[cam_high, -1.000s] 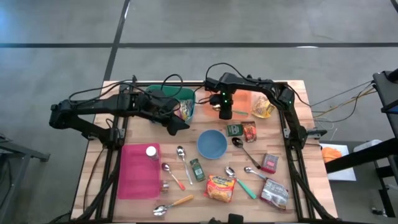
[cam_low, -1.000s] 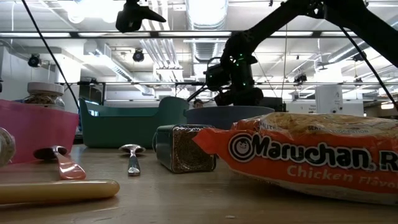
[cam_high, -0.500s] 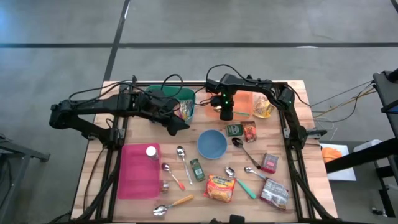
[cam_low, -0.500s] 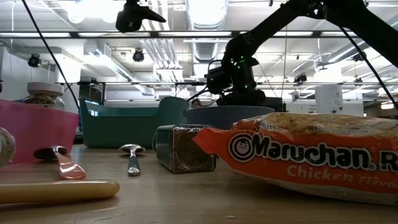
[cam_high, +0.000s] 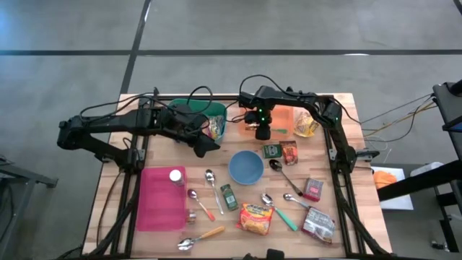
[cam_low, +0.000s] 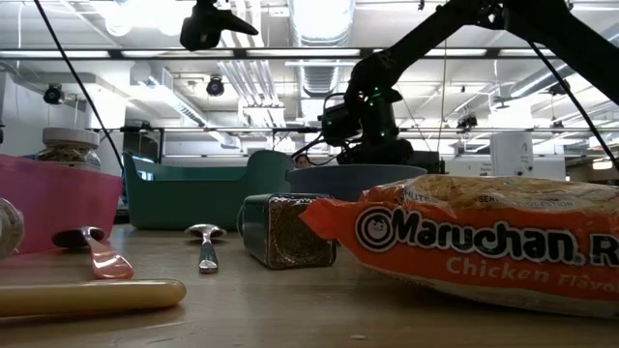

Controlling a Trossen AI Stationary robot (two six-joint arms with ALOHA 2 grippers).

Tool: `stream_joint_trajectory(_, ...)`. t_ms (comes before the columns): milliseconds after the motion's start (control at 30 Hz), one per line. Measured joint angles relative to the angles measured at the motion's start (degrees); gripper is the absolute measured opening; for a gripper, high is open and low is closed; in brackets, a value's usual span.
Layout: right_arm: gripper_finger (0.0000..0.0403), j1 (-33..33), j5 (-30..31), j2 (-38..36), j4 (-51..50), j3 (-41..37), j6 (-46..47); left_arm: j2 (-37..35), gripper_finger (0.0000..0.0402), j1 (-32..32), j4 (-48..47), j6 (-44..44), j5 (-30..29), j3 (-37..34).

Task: Pick & Place Food Item
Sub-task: Put the yellow noodle pack into the green bin

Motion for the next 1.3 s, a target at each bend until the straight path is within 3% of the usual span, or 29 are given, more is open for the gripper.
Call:
stream_joint_trajectory(300, 0.0188, -0.01, 0.13, 0.00, 0.02, 0.00, 2.25, 0.01, 0.0250, 0.00, 0.00, -0.02, 0.00, 0.00)
stream_joint_trajectory(700, 0.0191, -0.04, 0.11, -4.43, -0.63, 0.00, 12.39, 0.01, 0.0250, 0.00, 0.00, -0.17, 0.00, 0.00)
stream_joint_trajectory(967, 0.0191, -0.04, 0.23, -13.66, -0.38, -0.22, 16.41, -0.01, 0.0250, 0.00, 0.00, -0.15, 0.00, 0.00)
stream_joint_trajectory(1067, 0.0191, -0.02, 2.88, -18.44, -0.22, -1.71, 19.10, 0.01, 0.0250, 0.05, 0.00, 0.25, -0.46, 0.00)
stream_joint_trajectory(1300, 0.0191, -0.02, 5.83, -32.43, -0.02, -12.69, 30.66, 0.00, 0.0250, 0.41, -0.14, 6.01, -3.21, 0.00)
